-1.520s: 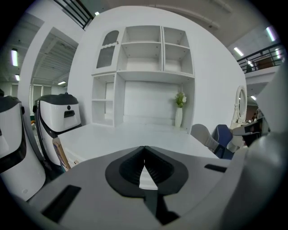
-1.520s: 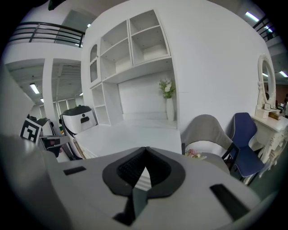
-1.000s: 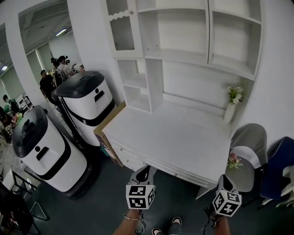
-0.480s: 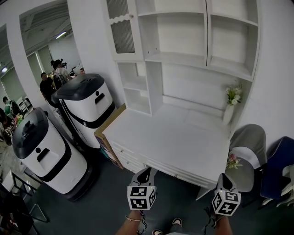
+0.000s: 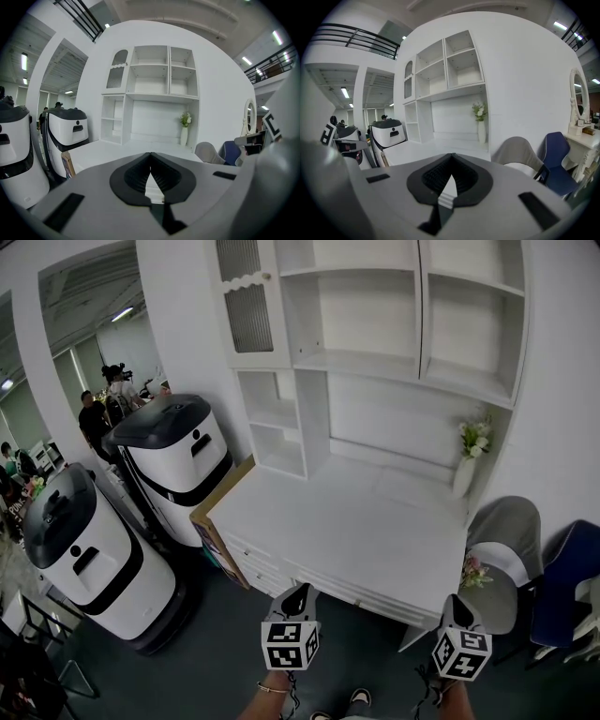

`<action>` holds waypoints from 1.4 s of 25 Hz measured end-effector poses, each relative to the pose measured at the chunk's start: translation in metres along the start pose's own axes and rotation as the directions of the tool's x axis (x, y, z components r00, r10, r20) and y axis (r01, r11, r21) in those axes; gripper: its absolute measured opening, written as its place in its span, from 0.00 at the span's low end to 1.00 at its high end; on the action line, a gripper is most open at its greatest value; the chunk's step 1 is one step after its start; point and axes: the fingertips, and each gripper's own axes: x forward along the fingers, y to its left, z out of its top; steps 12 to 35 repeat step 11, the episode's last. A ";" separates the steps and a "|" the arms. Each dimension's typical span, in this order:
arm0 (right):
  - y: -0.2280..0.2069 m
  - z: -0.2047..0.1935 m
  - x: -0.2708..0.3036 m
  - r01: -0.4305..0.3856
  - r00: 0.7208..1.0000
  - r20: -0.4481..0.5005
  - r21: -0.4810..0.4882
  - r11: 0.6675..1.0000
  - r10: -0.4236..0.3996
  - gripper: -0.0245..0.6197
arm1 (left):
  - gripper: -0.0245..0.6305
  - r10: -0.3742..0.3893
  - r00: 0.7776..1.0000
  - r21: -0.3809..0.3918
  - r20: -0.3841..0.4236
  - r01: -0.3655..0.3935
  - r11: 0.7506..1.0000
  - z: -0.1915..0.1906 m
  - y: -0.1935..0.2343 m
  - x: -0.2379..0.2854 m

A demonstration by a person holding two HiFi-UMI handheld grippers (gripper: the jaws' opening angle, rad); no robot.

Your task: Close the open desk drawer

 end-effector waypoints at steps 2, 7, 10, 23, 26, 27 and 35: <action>0.001 -0.001 0.000 -0.003 1.000 -0.001 0.001 1.000 0.003 0.04 | 0.07 -0.002 1.000 -0.002 -0.006 0.002 1.000 -0.003 0.000 0.000; 0.001 -0.004 0.000 0.002 1.000 -0.009 -0.003 1.000 -0.002 0.04 | 0.07 0.001 1.000 -0.020 -0.016 -0.001 1.000 -0.011 0.002 -0.001; 0.000 -0.006 -0.002 0.007 1.000 -0.012 -0.002 1.000 -0.007 0.04 | 0.07 0.004 1.000 -0.028 -0.023 -0.005 1.000 -0.015 0.002 -0.003; 0.000 -0.006 -0.003 0.008 1.000 -0.013 -0.002 1.000 -0.008 0.04 | 0.07 0.005 1.000 -0.031 -0.025 -0.006 1.000 -0.016 0.003 -0.003; 0.000 -0.006 -0.003 0.008 1.000 -0.013 -0.002 1.000 -0.008 0.04 | 0.07 0.005 1.000 -0.031 -0.025 -0.006 1.000 -0.016 0.003 -0.003; 0.000 -0.006 -0.003 0.008 1.000 -0.013 -0.002 1.000 -0.008 0.04 | 0.07 0.005 1.000 -0.031 -0.025 -0.006 1.000 -0.016 0.003 -0.003; 0.000 -0.006 -0.003 0.008 1.000 -0.013 -0.002 1.000 -0.008 0.04 | 0.07 0.005 1.000 -0.031 -0.025 -0.006 1.000 -0.016 0.003 -0.003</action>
